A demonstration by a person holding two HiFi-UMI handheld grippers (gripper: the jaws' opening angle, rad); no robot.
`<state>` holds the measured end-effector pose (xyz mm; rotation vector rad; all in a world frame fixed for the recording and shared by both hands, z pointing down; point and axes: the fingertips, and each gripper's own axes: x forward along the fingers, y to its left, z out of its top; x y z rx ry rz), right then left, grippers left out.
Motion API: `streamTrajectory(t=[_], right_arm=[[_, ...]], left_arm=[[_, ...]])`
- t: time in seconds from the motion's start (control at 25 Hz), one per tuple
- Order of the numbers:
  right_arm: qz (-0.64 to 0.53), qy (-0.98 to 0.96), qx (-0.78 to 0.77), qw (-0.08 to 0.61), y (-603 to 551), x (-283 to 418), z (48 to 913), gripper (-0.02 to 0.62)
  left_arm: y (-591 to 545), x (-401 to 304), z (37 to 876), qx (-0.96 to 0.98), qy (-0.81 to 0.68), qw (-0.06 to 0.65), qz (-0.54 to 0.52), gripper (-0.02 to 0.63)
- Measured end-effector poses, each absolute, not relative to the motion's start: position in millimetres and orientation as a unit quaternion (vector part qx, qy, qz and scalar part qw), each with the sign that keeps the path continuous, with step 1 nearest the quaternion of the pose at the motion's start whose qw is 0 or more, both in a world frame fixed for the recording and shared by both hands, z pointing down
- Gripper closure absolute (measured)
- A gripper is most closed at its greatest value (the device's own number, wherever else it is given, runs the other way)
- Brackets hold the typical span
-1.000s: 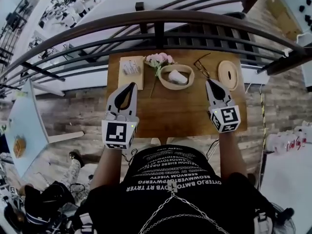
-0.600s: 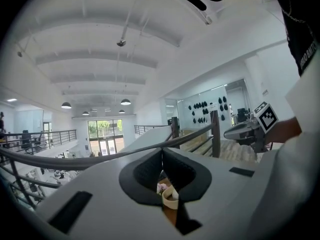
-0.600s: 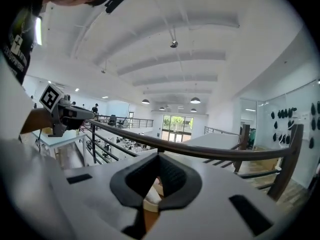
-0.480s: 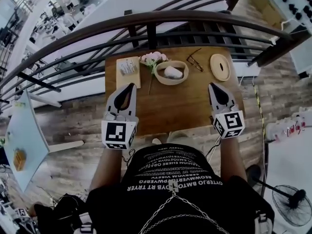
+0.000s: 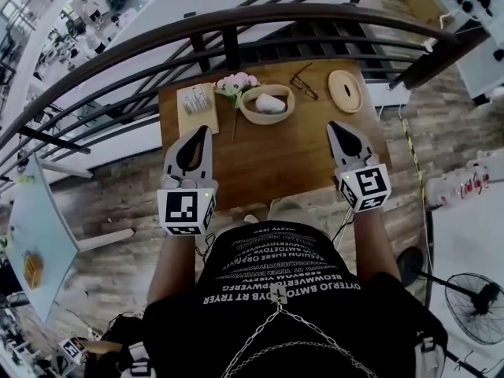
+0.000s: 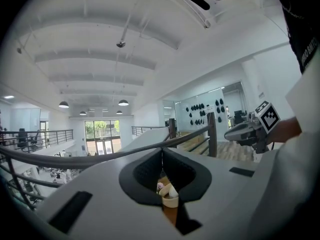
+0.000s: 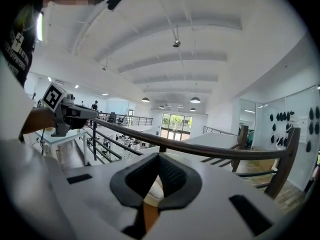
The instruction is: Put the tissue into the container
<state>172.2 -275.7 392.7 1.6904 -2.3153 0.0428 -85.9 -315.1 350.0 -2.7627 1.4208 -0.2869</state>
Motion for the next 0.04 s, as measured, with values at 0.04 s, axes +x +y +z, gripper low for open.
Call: streamTrajectory(t=[0.04], right_arm=[[0.014, -0.801, 0.583, 0.138, -275.7, 171.4, 393.1, 0.581]], left_arm=[[-314.9, -85.7, 350.2, -0.886, 0.455, 0.012, -0.091, 0.578]])
